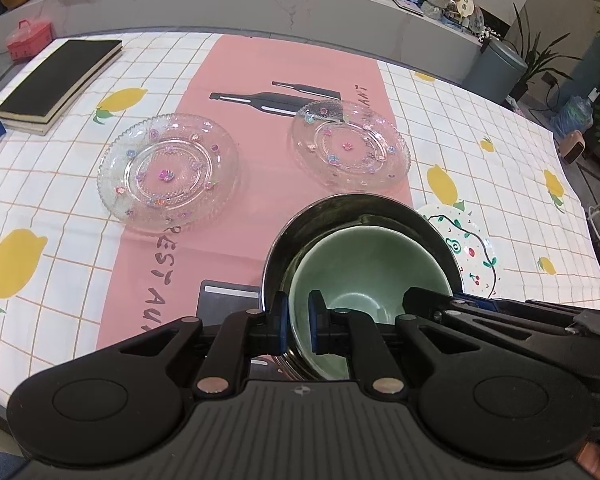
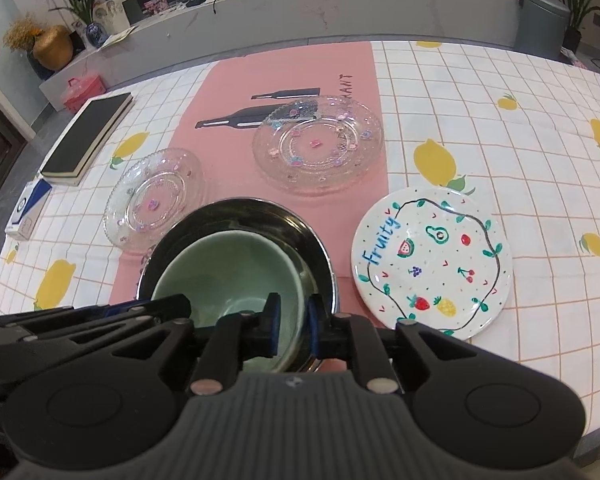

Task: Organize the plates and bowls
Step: 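Open the left tool to release the green bowl in the steel bowls, then move the open left tool to the white Fruity plate's rim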

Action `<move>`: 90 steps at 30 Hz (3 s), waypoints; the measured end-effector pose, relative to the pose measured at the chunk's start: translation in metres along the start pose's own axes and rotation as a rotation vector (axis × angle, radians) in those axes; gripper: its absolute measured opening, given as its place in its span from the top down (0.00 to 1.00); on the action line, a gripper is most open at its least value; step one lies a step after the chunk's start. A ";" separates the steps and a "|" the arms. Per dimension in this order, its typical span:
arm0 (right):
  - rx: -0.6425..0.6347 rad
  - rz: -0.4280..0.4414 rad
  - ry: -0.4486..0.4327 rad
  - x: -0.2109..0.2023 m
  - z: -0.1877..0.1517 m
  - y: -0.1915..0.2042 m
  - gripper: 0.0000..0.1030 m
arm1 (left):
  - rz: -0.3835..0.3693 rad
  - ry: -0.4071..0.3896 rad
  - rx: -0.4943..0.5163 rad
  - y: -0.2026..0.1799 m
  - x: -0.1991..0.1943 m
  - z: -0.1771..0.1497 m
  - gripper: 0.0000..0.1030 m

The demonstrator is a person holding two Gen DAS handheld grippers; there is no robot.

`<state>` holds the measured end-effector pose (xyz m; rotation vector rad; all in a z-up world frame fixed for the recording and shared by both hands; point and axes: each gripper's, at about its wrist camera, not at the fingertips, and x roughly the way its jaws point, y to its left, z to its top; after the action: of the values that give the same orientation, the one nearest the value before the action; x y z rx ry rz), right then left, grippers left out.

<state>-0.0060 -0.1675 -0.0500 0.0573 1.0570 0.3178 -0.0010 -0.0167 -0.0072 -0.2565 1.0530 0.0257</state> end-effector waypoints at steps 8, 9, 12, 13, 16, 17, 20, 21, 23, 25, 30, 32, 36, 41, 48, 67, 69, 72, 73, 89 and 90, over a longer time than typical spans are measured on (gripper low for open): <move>-0.103 -0.011 0.052 0.013 0.015 0.008 0.71 | -0.032 -0.002 -0.044 0.006 -0.006 0.009 0.85; -0.104 -0.011 0.050 0.012 0.016 0.008 0.69 | -0.033 -0.005 -0.042 0.006 -0.008 0.009 0.84; -0.110 -0.006 0.032 0.003 0.019 0.009 0.66 | -0.036 -0.012 -0.043 0.007 -0.011 0.011 0.84; -0.112 -0.003 0.026 0.000 0.020 0.010 0.64 | -0.038 -0.013 -0.045 0.008 -0.011 0.012 0.83; -0.120 -0.004 0.011 -0.007 0.021 0.011 0.64 | -0.042 -0.023 -0.042 0.008 -0.014 0.013 0.83; -0.124 -0.007 0.006 -0.009 0.021 0.011 0.64 | -0.041 -0.028 -0.038 0.007 -0.015 0.013 0.83; -0.146 -0.041 -0.019 -0.014 0.022 0.013 0.57 | -0.037 -0.038 -0.026 0.005 -0.019 0.014 0.80; -0.149 -0.042 -0.023 -0.016 0.023 0.012 0.56 | -0.040 -0.041 -0.025 0.005 -0.020 0.014 0.79; -0.147 -0.032 -0.028 -0.019 0.025 0.011 0.56 | -0.042 -0.050 -0.023 0.005 -0.023 0.016 0.75; -0.148 -0.033 -0.038 -0.023 0.026 0.010 0.55 | -0.042 -0.062 -0.020 0.005 -0.026 0.018 0.73; -0.148 -0.025 -0.053 -0.028 0.032 0.009 0.55 | -0.045 -0.079 -0.006 0.002 -0.031 0.024 0.71; -0.149 -0.027 -0.058 -0.029 0.033 0.010 0.55 | -0.042 -0.083 -0.003 0.001 -0.032 0.026 0.70; -0.147 -0.024 -0.067 -0.029 0.037 0.009 0.55 | -0.042 -0.091 0.003 0.000 -0.033 0.029 0.70; -0.142 -0.013 -0.070 -0.028 0.038 0.006 0.53 | -0.038 -0.099 0.020 0.001 -0.033 0.031 0.65; -0.132 -0.012 -0.043 -0.019 0.028 -0.006 0.50 | -0.030 -0.075 0.059 0.011 -0.025 0.020 0.61; -0.041 0.057 0.037 0.012 0.019 -0.031 0.56 | -0.078 -0.035 0.074 0.021 -0.008 0.026 0.57; -0.031 0.069 0.035 0.012 0.023 -0.033 0.56 | -0.077 -0.040 0.071 0.024 -0.008 0.031 0.57; -0.017 0.088 0.029 0.011 0.027 -0.036 0.56 | -0.087 -0.046 0.058 0.028 -0.007 0.039 0.57; -0.013 0.095 0.027 0.011 0.027 -0.038 0.56 | -0.094 -0.050 0.050 0.030 -0.007 0.042 0.57; 0.302 0.054 -0.032 -0.011 0.035 -0.159 0.55 | -0.284 0.040 0.243 -0.039 0.022 0.087 0.51; 0.328 0.046 -0.030 -0.009 0.034 -0.166 0.55 | -0.295 0.078 0.243 -0.045 0.030 0.091 0.51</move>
<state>0.0571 -0.3246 -0.0584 0.3797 1.0714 0.1818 0.0979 -0.0429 0.0178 -0.1909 1.0756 -0.3779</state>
